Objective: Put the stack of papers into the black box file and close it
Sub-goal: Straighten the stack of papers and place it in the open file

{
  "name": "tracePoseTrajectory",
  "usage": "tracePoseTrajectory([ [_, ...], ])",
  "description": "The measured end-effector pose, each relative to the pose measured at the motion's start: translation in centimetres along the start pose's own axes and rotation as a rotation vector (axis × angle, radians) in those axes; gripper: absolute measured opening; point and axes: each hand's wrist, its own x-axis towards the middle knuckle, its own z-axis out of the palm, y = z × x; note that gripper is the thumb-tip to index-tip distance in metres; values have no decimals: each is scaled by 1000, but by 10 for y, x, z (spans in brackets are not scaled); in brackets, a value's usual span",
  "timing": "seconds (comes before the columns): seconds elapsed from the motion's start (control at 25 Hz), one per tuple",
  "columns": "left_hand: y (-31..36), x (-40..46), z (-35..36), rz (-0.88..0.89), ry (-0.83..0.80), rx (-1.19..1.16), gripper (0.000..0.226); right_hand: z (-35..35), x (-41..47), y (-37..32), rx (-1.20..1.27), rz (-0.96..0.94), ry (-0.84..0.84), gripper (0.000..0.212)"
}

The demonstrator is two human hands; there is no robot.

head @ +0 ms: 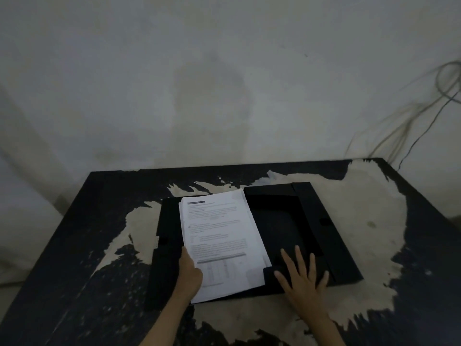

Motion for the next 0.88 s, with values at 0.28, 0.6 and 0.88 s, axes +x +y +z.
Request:
tracePoseTrajectory([
  [0.28, -1, -6, -6, 65, -32, -6, 62, 8, 3, 6, 138, -34, 155, 95],
  [0.6, 8, -9, -11, 68, -96, 20, 59, 9, 3, 3, 145, -33, 196, 82],
  [0.88, 13, 10, 22, 107, -363, 157, 71, 10, 4, 4, 27, -32, 209, 66],
])
